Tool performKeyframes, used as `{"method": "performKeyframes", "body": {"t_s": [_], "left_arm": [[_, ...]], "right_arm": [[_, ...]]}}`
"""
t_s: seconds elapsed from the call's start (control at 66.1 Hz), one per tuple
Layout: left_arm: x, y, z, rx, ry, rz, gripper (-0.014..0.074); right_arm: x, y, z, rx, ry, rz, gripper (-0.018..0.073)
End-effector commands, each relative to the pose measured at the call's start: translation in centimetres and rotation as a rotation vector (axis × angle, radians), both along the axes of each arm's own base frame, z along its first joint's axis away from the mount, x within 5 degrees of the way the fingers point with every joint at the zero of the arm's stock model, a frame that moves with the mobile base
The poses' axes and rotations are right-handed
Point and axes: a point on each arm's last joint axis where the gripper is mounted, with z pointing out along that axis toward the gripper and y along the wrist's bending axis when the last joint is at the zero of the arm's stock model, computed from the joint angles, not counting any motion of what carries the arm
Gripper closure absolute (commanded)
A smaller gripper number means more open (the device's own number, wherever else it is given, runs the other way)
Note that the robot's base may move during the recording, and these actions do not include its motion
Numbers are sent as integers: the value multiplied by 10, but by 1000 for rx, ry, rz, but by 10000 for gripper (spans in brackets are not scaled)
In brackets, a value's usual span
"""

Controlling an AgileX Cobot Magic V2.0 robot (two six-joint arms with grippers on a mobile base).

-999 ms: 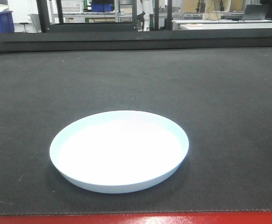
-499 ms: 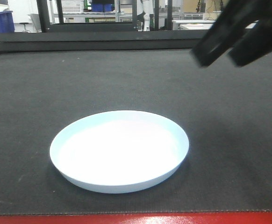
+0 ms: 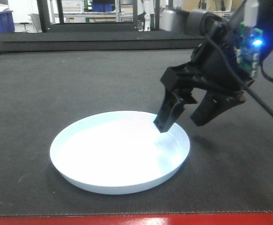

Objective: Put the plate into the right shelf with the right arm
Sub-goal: 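Reach the right gripper down to the rim of the white plate, then close the right gripper on the plate rim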

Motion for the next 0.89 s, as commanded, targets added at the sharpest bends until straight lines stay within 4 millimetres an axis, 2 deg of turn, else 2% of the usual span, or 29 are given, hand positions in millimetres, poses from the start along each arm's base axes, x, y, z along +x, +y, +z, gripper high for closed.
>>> {"method": "performKeyframes", "body": {"t_s": [0.0,0.197,0.409,0.53,0.878], "left_arm": [[0,0,5,-15,-82,2,643],[0,0,5,-15,-82,2,643],[0,0,5,-15,-82,2,643],[0,0,5,-15,-82,2,643],[0,0,5,-15,-82,2,643]], "right_arm": [[9,4,19,46,-77,-21,-63],[9,5,13,38,-52,-14,-49],[4,5,11,33,-2,11,129],[4,5,11,32,3,14,200],[8,6,1,21,17,6,211]]}}
